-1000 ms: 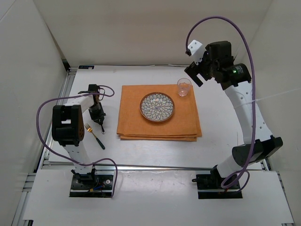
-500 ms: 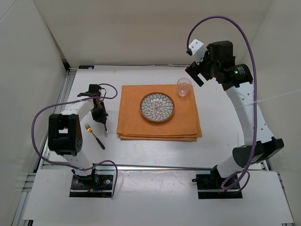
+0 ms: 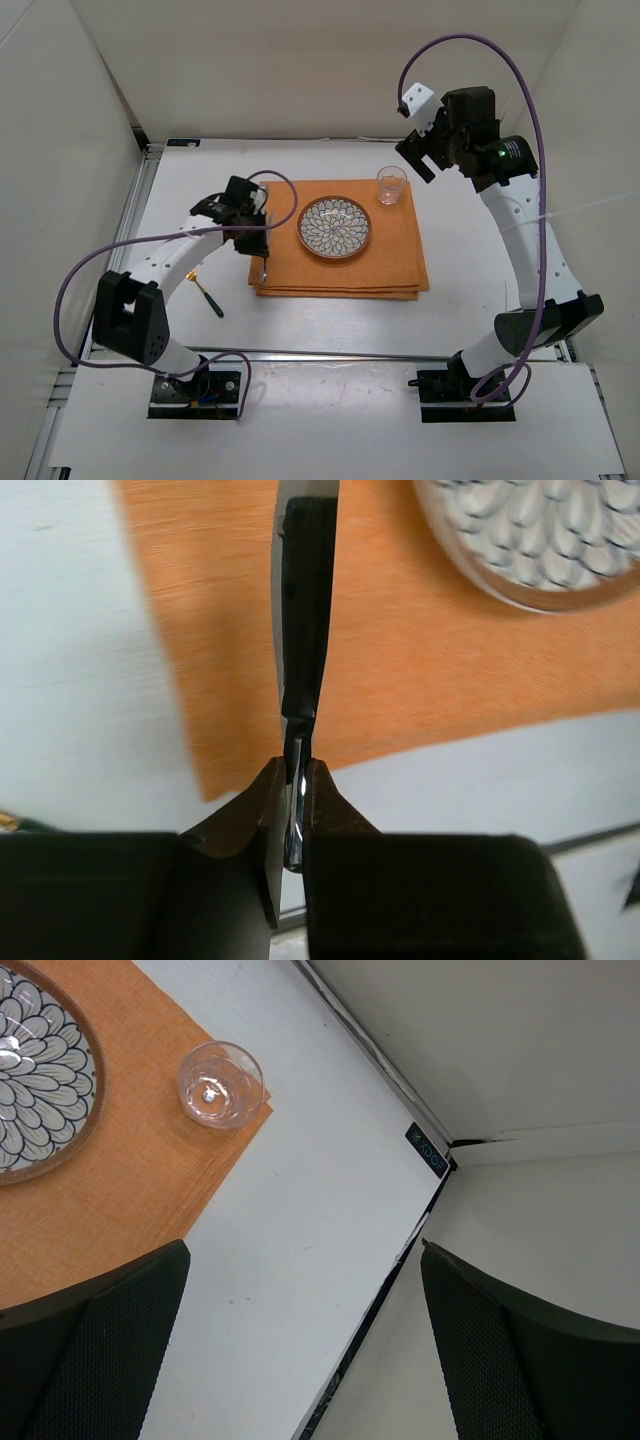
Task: Set the dinner table for one person
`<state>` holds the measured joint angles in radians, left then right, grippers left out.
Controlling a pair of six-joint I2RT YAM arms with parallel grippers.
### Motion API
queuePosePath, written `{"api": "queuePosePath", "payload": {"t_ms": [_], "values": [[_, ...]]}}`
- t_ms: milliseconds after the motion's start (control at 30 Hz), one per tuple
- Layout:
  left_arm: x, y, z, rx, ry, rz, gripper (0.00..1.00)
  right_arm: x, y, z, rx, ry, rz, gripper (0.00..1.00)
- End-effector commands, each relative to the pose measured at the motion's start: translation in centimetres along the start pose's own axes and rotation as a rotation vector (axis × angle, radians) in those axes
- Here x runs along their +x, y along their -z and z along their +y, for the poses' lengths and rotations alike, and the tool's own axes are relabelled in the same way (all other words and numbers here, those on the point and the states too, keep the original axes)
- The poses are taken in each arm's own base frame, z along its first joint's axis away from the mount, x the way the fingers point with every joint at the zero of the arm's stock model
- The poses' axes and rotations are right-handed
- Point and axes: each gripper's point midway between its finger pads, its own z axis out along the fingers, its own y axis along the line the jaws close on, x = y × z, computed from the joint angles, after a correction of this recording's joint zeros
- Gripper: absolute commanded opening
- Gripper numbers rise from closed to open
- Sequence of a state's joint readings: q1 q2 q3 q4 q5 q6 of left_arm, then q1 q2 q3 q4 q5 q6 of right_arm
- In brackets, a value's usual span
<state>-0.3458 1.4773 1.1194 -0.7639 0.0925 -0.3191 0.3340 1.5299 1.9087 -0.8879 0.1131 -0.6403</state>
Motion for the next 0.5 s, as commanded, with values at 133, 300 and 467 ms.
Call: {"api": "queuePosePath", "payload": {"t_ms": [133, 300, 467], "values": [[-3.8, 1.2, -12.3, 0.242, -0.100, -0.041, 0.10, -0.9, 2.4, -4.3, 0.182, -0.016, -0.046, 1.00], [-3.0, 0.9, -19.8, 0.350, -0.115, 0.018, 0.10, 0.4, 2.9, -4.9, 0.212, -0.031, -0.028, 1.00], [-2.4, -1.0, -25.4, 0.401, -0.062, 0.083, 0.10, 0.5, 3.5, -5.6, 0.239, -0.029, -0.031, 1.00]]}}
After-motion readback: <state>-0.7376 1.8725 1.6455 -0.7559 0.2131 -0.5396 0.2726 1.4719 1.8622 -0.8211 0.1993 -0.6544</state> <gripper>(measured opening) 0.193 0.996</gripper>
